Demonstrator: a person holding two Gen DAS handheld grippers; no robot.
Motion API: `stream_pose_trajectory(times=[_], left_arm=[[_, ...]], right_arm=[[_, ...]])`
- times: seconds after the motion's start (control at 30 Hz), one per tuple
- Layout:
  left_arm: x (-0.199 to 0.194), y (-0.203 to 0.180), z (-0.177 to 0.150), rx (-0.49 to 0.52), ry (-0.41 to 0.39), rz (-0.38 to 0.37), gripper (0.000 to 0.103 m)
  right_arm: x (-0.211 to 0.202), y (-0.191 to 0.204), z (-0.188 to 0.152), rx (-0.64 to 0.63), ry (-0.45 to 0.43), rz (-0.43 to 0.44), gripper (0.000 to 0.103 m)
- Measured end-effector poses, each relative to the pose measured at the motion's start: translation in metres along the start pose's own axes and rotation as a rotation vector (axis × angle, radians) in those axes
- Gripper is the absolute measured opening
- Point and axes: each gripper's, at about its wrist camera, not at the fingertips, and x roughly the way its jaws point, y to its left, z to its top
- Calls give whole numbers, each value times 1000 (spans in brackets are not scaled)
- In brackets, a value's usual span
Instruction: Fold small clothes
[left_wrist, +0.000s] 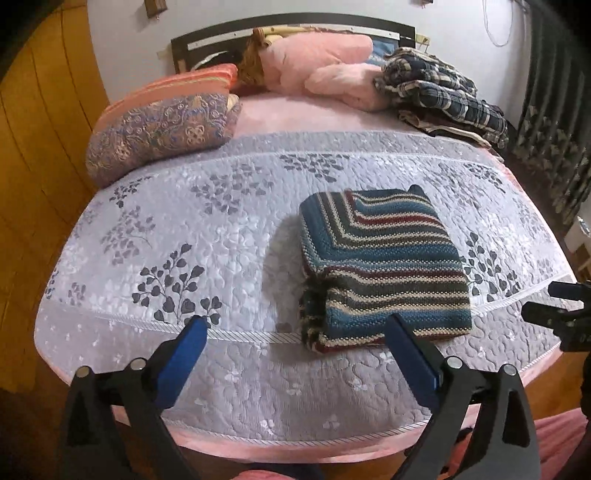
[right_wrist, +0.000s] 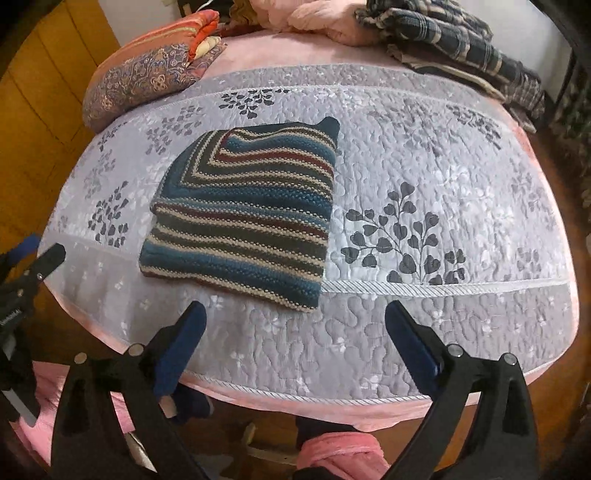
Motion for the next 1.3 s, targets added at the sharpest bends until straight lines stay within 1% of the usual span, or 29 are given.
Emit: stream_pose_trajectory(times=[0.2,0.33,0.5,0.6,0.87,1.03,1.3], left_arm=[[-2,3,-7,-47,21,-15,98],[-6,3,-12,-48,10,2,98],[-5,0,-22,-45,24,-11,98],[-4,-2,-21,-40,25,-9,98],[-5,-6,-24,-38,25,-12,98],[-7,-6,-25,-42,21,7,98],[-5,-8,-28,-34,32,-6,98]], right_arm=[[-10,13,-7,-21,-29,22,98],[-11,14,-14,0,-23,42,99],[-12,11,-19,27,-20,25,99],[-14,12,-23,34,-29,5,99],[-12,18,-28,12,-14,1,99],[-10,22,-29,11,-8,4,99],[-2,26,-28,10,21,10,99]])
